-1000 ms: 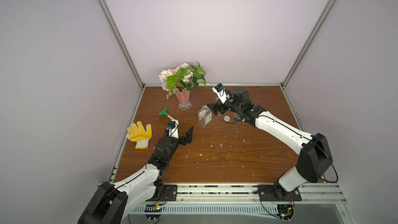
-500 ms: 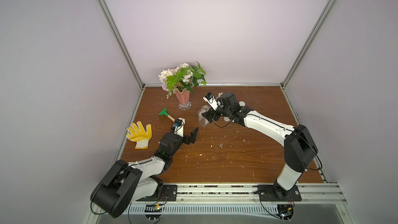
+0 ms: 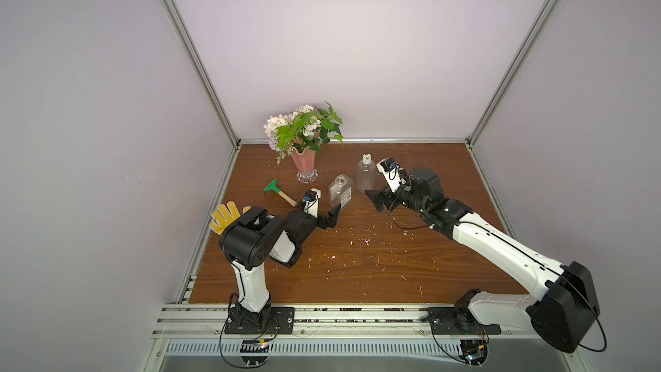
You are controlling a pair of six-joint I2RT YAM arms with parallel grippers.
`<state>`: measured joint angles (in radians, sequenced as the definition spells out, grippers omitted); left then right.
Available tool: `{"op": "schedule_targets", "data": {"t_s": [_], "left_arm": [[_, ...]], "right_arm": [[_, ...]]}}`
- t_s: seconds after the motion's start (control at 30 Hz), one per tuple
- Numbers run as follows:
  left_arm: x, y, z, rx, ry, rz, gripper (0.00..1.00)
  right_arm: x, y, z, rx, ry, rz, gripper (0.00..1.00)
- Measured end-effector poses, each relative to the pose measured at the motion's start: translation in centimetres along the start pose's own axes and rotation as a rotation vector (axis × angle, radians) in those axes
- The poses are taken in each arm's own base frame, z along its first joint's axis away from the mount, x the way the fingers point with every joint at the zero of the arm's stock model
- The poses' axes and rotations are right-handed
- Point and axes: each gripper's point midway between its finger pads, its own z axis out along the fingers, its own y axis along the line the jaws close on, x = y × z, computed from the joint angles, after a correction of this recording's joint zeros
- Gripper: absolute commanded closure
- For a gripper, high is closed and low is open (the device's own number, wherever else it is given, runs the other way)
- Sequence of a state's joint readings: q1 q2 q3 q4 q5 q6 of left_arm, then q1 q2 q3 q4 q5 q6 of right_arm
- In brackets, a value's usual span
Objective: Screw on the bottle caps
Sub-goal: Pick up the plastic bottle at the center of the board.
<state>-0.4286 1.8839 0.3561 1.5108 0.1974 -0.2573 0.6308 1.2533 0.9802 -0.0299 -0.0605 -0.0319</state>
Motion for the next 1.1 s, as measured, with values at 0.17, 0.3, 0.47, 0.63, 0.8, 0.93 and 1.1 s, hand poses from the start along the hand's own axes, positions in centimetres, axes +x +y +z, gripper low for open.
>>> {"op": "schedule_targets", "data": {"t_s": [0.17,0.3,0.47,0.63,0.8,0.93,1.1], "left_arm": [[1.5,-0.1,1.1,0.012,0.010,-0.026,0.01],[1.4,-0.7,2.4,0.032,-0.008,-0.034,0.00],[-0.3,-1.2,3.5,0.055,-0.061,-0.041,0.00],[-0.5,-1.6,4.5,0.077,-0.066,-0.050,0.05],[-0.7,-2.4,5.5,0.114,-0.058,-0.055,0.17],[-0.9,-2.9,6.2,0.137,-0.050,-0.054,0.26],[-0.8,-3.1,6.4,0.150,-0.037,-0.058,0.36]], "right_arm": [[-0.1,-0.3,-1.9,0.018,-0.035,0.011,0.01],[-0.1,-0.7,-2.6,0.030,-0.048,0.016,0.01],[0.7,-1.1,-2.8,0.046,-0.037,0.021,0.01],[1.9,-1.2,-2.5,0.048,-0.012,0.031,0.01],[2.3,-1.3,-2.4,0.050,-0.005,0.037,0.01],[2.4,-1.3,-2.4,0.051,-0.003,0.041,0.01],[2.5,-1.6,-2.4,0.062,-0.001,0.056,0.01]]}}
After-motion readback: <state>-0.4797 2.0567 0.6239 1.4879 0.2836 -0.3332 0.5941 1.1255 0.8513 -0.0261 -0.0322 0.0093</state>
